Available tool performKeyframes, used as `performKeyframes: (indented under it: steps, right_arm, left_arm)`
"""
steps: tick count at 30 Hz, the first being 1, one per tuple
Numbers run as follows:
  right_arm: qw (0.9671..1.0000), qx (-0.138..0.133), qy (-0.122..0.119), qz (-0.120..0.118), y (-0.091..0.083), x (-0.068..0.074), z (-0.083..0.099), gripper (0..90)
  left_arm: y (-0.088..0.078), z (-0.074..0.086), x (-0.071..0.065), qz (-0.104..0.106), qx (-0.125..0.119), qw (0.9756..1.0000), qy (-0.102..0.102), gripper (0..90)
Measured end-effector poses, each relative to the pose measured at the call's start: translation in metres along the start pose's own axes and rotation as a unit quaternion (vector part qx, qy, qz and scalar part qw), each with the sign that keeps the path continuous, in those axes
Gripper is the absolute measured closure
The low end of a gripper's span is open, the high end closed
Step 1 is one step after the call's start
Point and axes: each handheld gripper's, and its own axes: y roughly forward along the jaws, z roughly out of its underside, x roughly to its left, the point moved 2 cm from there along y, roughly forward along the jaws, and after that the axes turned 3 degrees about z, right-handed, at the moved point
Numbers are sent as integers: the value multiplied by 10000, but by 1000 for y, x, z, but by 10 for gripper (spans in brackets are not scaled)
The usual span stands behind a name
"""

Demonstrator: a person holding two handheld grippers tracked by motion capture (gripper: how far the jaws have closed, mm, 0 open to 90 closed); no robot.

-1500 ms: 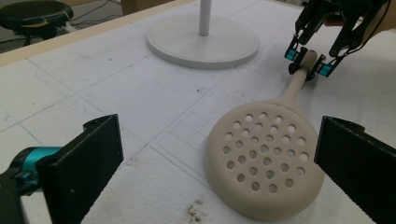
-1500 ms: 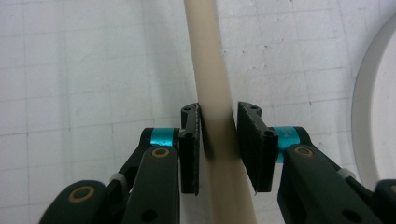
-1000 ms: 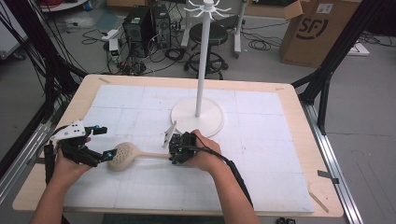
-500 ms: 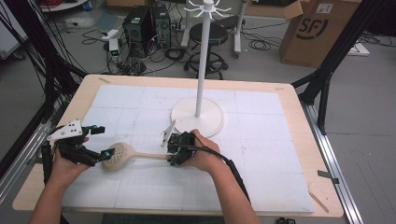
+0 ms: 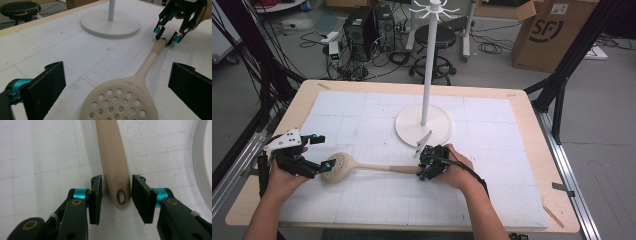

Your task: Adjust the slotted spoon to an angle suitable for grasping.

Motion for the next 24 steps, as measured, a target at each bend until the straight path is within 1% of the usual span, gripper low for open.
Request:
performKeyframes:
  steps: [2,3,5,7,9,10,11,12,13,14,15,16,19,20,22,24]
  right_arm:
    - [9998,-18,-181,26,1,1,-3,650]
    - [9998,-15,-206,36,1,1,-4,652]
    - [9998,-52,-180,19,2,0,-5,654]
    - [9997,-126,-215,2,4,1,-8,655]
    - [9997,-118,-223,-11,6,2,-12,656]
    - [9996,-155,-242,13,8,3,-14,657]
    - [10000,5,-44,7,7,7,-16,656]
    - [9997,-80,-224,16,9,5,-18,656]
    - [9994,-151,-320,41,10,4,-20,654]
    - [9994,-143,-328,35,10,4,-20,650]
    - [9995,-170,-271,9,9,5,-19,637]
    - [9995,-198,-221,-49,7,4,-18,619]
    - [9991,-408,-117,26,-4,4,-15,567]
    - [9984,-543,-160,37,-9,4,-14,548]
    - [9976,-691,-10,80,-19,5,-11,517]
    - [9956,-910,87,187,-31,6,-5,465]
  left_arm:
    - [0,0,0,-3,-4,10000,5,17]
    - [0,-1,0,1,-8,10000,17,17]
    - [0,-1,0,12,-12,10000,12,17]
    - [0,-1,0,22,-10,10000,14,17]
    - [0,-1,0,20,-15,10000,12,17]
    - [0,-1,-1,24,-14,10000,10,17]
    - [0,-1,-1,22,-6,10000,22,17]
    - [0,-1,-1,24,-14,10000,27,17]
    - [0,-1,-1,22,-12,10000,38,17]
    - [0,-1,-1,26,-22,10000,36,17]
    - [0,-1,-1,27,-26,10000,38,17]
    - [-1,-1,-1,26,-27,10000,38,17]
    - [0,-1,-1,40,-20,10000,36,17]
    - [0,-1,-1,41,-20,10000,40,17]
    - [0,-2,-2,37,0,10000,57,17]
    - [1,-2,-3,50,-1,10000,69,17]
